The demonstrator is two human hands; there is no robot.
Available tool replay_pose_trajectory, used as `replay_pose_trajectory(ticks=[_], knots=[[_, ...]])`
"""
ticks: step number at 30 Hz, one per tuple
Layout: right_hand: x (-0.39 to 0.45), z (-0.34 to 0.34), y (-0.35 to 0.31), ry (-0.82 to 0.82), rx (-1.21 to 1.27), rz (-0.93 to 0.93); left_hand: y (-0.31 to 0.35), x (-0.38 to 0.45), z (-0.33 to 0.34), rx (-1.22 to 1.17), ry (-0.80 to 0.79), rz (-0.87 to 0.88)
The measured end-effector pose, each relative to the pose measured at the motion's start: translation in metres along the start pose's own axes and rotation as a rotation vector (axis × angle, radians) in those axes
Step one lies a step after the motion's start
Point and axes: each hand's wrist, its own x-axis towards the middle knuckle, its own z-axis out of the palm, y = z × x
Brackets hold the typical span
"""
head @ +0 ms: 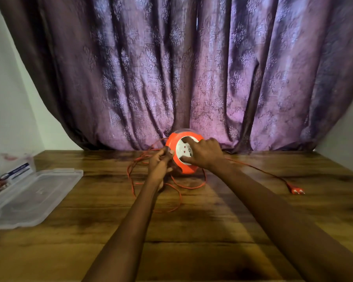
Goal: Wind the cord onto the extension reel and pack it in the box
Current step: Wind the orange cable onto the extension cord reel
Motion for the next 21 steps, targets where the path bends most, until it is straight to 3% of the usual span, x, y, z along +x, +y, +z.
replay_pose_trajectory(ticks=[3, 5, 8, 10, 14, 16, 18, 21], knots=[[0.003, -0.005, -0.017, -0.142, 0.693, 0.556, -0.003, -0.002, 0.005, -0.003, 0.036, 0.029], [0.006, 0.000, -0.022, -0.172, 1.194, 0.799, -0.003, -0.004, 0.006, 0.017, 0.060, 0.079], [0.006, 0.016, -0.025, -0.124, 1.460, 0.906, -0.004, -0.004, 0.004, 0.048, 0.099, 0.126], [0.008, 0.024, -0.023, -0.136, 1.343, 0.808, -0.003, -0.002, -0.001, 0.066, 0.134, 0.112], [0.002, 0.023, -0.008, -0.033, 0.694, 0.513, 0.001, 0.005, -0.010, 0.043, 0.168, 0.069], [-0.006, 0.021, 0.000, 0.092, 0.475, 0.176, 0.003, 0.008, -0.014, 0.001, 0.159, 0.011], [-0.007, 0.022, 0.009, 0.112, 0.254, -0.216, 0.007, 0.005, -0.018, -0.015, 0.116, -0.045], [-0.004, 0.014, 0.018, 0.111, 0.021, -0.527, 0.008, 0.004, -0.024, 0.022, 0.052, -0.078]])
